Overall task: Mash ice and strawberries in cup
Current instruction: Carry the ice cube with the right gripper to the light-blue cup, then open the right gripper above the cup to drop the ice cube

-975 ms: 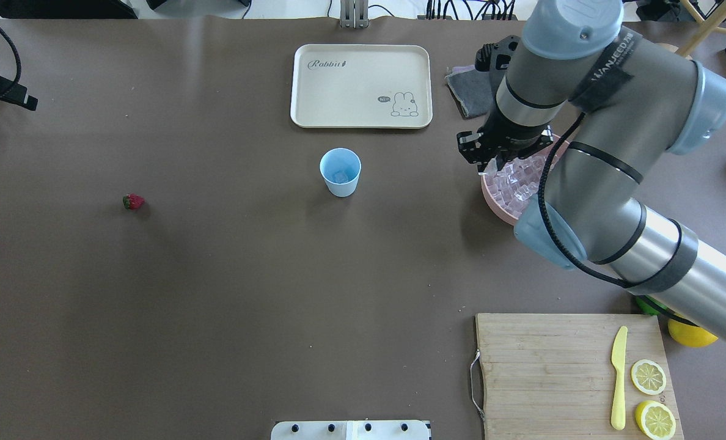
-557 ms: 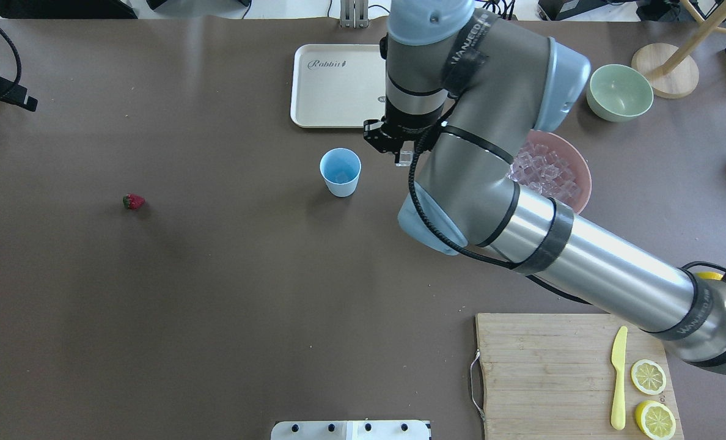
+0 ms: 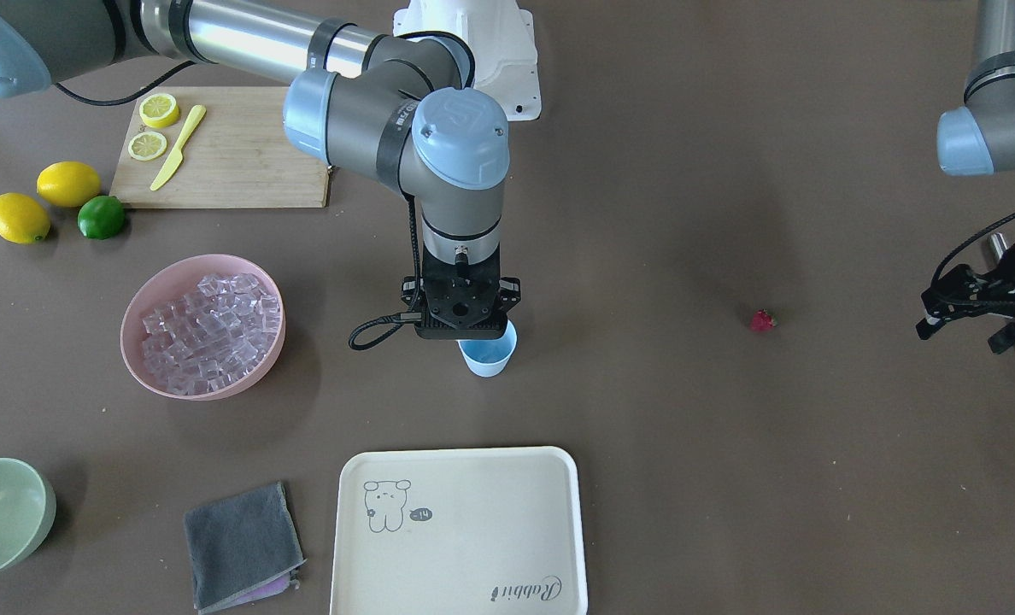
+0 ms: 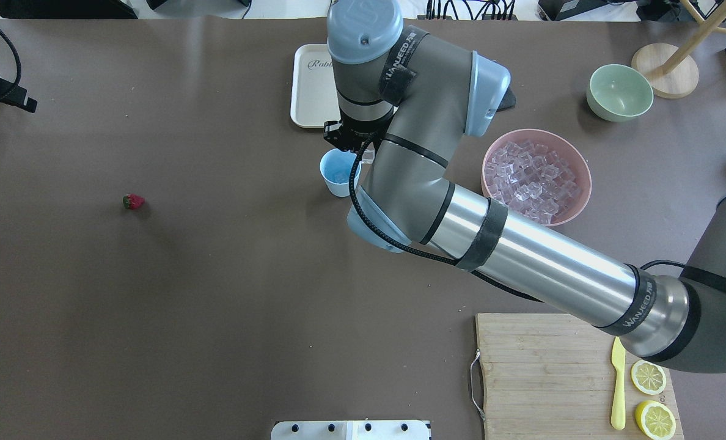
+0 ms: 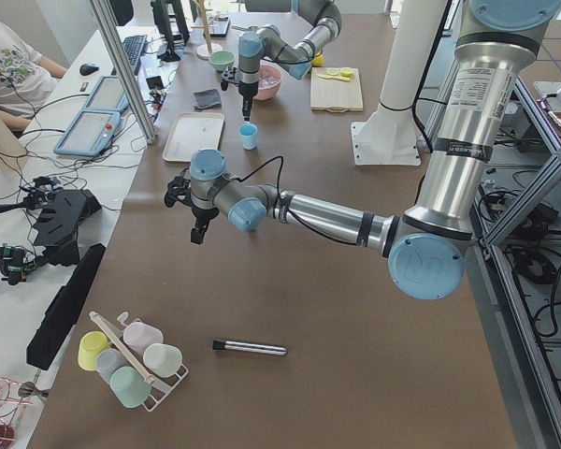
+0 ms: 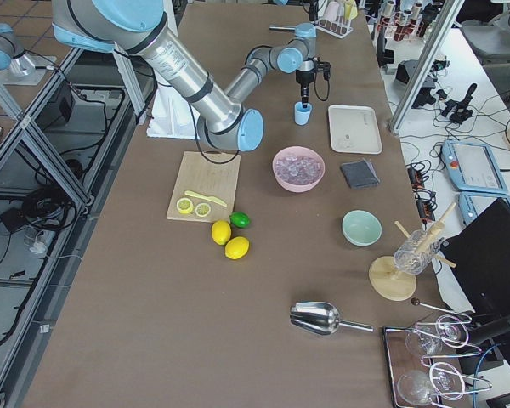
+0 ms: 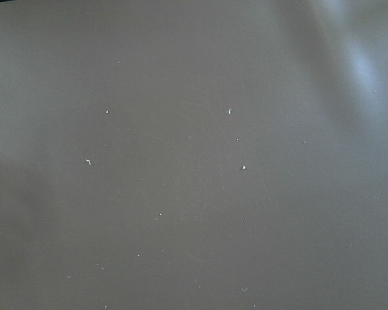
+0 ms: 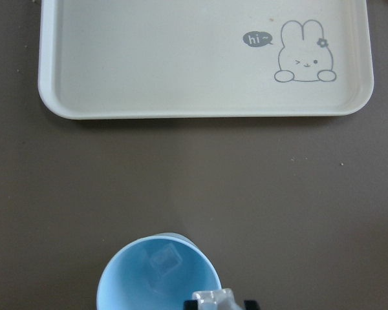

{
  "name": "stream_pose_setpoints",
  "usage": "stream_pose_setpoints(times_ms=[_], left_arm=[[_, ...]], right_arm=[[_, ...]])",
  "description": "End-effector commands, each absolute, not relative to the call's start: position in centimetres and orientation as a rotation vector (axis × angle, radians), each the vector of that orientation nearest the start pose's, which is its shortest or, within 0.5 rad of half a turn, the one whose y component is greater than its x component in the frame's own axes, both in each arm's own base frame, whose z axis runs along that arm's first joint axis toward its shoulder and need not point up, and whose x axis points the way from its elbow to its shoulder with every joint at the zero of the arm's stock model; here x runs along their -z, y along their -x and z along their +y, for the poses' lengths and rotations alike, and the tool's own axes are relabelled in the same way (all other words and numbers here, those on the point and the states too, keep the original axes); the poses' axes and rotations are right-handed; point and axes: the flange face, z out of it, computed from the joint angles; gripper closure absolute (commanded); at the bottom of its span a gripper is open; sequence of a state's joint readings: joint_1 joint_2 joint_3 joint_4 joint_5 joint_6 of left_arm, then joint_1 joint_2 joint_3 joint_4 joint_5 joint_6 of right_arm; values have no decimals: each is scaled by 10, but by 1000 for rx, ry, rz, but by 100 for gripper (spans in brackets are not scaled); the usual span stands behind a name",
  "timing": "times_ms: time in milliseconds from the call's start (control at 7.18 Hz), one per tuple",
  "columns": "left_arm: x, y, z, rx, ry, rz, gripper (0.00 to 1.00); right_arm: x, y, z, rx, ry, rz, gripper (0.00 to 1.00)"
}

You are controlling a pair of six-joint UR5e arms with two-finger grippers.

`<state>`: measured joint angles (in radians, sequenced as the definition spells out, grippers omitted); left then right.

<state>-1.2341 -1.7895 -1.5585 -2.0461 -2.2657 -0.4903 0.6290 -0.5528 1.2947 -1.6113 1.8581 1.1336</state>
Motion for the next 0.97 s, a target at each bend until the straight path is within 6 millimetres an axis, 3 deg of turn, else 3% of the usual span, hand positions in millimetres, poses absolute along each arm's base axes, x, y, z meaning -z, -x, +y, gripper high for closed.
stream_pose_setpoints(times_ms=[0, 557, 835], left_arm=[[-492, -137, -591, -101, -327, 873, 2], [-496, -136, -588, -99, -323, 872, 3], [-496, -135, -587, -99, -324, 872, 2]], right_arm=[[-126, 590, -537, -104, -124, -745, 100], [-117, 601, -521, -97, -132, -757, 100], [-118, 595, -528, -109, -135, -755, 91]])
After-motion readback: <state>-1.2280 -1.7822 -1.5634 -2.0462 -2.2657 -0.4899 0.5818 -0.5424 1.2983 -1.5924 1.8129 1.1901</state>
